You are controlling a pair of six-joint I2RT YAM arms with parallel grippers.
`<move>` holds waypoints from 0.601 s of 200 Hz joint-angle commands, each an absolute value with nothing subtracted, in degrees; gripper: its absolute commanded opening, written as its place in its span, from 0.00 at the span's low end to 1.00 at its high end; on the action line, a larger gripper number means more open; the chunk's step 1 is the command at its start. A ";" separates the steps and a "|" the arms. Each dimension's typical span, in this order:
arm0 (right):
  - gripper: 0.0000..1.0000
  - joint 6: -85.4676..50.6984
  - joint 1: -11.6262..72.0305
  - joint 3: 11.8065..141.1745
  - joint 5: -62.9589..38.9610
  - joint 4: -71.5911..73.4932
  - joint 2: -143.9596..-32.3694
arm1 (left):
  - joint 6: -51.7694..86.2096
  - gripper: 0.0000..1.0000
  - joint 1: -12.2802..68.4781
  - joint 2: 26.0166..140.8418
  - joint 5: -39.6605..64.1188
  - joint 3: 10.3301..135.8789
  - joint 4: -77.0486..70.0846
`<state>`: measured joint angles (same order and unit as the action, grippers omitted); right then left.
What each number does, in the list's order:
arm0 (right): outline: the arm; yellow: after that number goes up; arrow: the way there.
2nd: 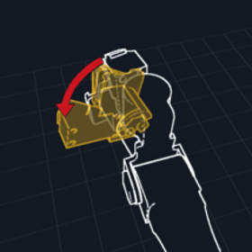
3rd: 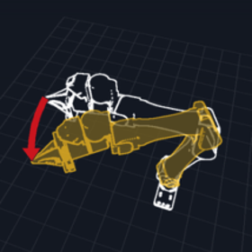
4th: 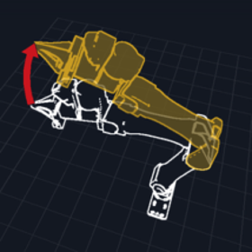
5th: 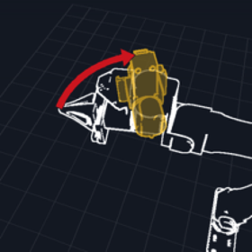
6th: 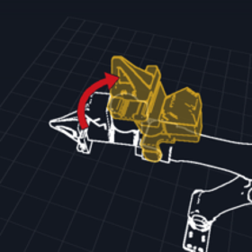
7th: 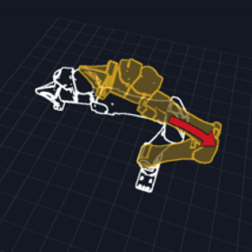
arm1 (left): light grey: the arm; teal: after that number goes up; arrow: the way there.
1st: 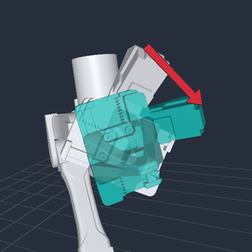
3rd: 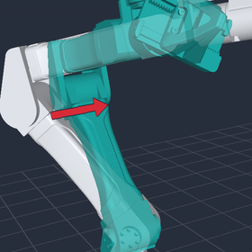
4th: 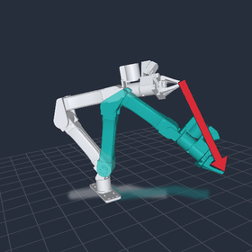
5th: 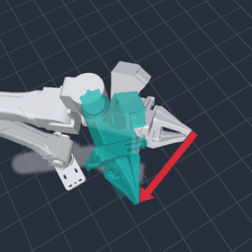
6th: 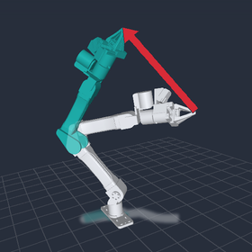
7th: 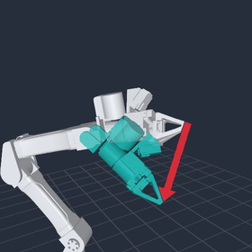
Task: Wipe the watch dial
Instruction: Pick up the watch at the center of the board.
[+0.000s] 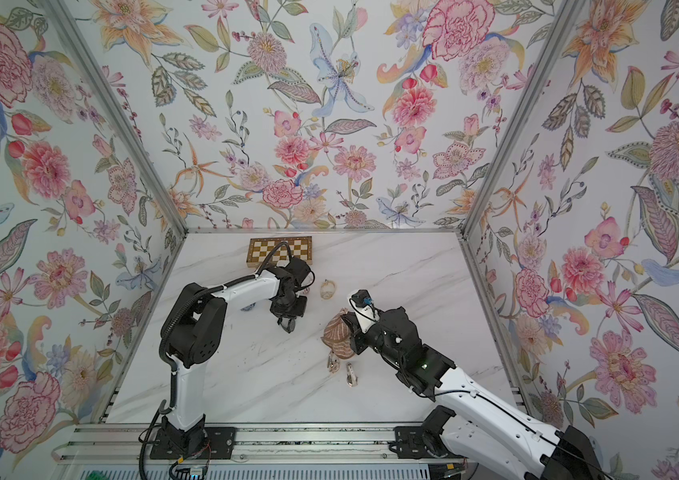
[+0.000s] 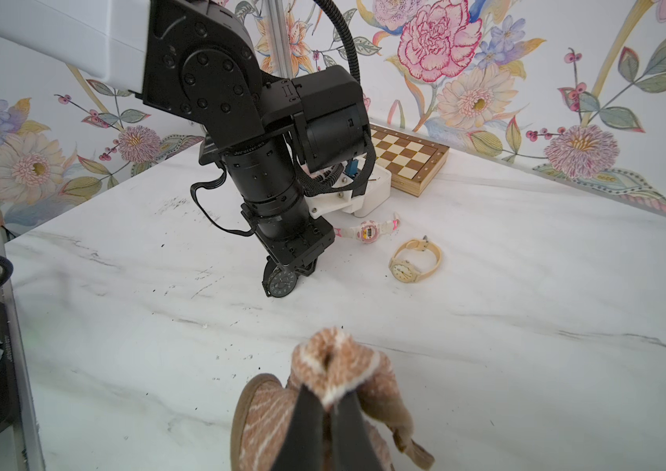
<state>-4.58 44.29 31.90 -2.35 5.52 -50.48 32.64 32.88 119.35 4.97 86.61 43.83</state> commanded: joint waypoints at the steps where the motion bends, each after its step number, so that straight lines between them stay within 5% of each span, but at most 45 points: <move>1: 0.00 -5.03 44.70 31.79 -1.63 7.65 -49.67 | 32.79 0.09 32.43 120.65 6.68 86.25 44.74; 62: 0.00 -4.81 44.97 33.21 -3.54 7.79 -50.95 | 34.22 0.00 32.44 107.93 13.23 82.50 34.08; 120: 0.00 -1.20 45.35 36.40 -5.81 9.26 -51.88 | 50.04 0.00 29.37 80.44 25.26 57.79 -7.18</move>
